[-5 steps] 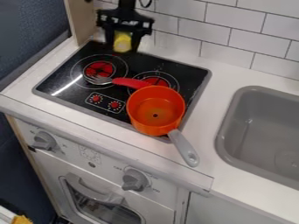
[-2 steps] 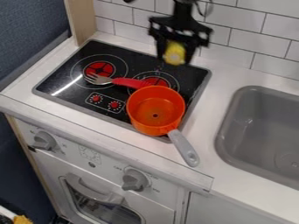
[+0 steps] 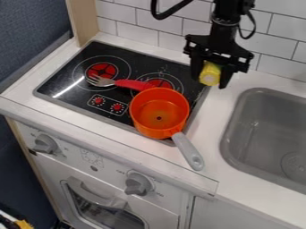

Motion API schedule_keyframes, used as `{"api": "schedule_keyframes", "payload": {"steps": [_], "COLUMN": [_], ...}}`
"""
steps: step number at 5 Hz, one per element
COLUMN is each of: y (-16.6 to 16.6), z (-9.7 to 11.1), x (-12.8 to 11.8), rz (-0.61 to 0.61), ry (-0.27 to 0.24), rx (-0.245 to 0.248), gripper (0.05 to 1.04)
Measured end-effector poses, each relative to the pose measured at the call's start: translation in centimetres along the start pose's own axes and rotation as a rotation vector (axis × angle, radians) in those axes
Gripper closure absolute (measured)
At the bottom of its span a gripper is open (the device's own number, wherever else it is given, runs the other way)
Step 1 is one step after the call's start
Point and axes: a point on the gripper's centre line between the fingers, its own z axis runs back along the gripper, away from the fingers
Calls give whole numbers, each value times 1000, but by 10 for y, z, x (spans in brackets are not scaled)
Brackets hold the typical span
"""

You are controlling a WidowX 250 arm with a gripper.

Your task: Put the corn between the stove and the sink

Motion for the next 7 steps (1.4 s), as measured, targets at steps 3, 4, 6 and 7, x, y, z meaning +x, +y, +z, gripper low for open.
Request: {"api": "schedule_keyframes", "payload": {"steps": [3,4,6,7], "y": [-7,-11,-14,-14], "z": [-23,-29,-29,-27], "x": [-5,-6,-7,-6], "rz": [-83,-99,-100,-95], "ry": [55,75,84,80], "rx": [-22,-15,-26,-26], "gripper": [364,364,81,79]}}
